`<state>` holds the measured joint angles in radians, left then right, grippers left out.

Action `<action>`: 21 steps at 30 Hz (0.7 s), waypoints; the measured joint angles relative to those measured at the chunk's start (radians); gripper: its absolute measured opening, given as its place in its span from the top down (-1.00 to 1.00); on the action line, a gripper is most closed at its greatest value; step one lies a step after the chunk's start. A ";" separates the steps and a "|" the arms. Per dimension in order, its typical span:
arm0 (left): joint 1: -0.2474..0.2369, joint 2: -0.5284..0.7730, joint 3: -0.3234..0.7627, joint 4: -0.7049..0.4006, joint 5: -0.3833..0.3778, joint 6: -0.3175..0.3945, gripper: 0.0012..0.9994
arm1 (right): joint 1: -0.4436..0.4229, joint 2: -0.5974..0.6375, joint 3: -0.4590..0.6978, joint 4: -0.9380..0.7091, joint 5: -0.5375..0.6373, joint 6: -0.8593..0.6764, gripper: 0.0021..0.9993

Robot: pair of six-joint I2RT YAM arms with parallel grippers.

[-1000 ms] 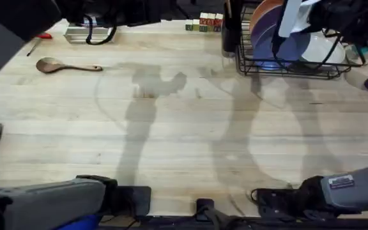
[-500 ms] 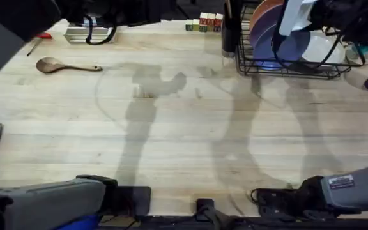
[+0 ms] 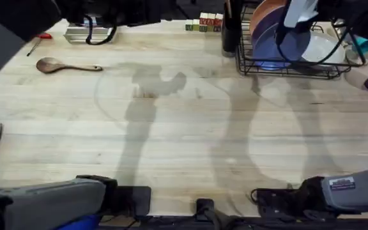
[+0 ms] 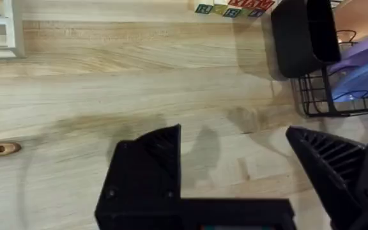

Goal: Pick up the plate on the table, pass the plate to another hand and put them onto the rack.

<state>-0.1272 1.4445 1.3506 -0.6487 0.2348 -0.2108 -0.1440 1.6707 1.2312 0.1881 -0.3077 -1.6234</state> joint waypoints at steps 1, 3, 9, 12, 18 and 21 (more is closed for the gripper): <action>0.000 0.000 0.000 0.000 0.000 0.000 -0.99 | 0.000 0.000 0.000 0.001 0.000 0.000 -0.99; 0.000 0.000 0.000 0.000 0.000 0.000 -0.99 | 0.000 0.000 0.000 0.000 0.000 0.000 -0.99; 0.000 0.000 0.000 0.000 0.000 0.000 -0.99 | 0.000 0.000 0.000 0.001 0.001 0.017 -0.99; 0.000 0.000 0.000 0.000 0.000 0.000 -0.99 | 0.000 0.000 0.000 0.002 0.005 0.039 -0.99; 0.000 0.000 0.000 0.000 0.000 0.000 -0.99 | 0.000 -0.009 -0.001 -0.012 0.004 0.089 -0.99; 0.000 0.000 0.000 0.000 0.000 0.000 -0.99 | 0.000 -0.014 -0.002 -0.017 0.004 0.111 -0.99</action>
<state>-0.1272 1.4445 1.3506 -0.6487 0.2348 -0.2105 -0.1444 1.6571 1.2290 0.1712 -0.3035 -1.5124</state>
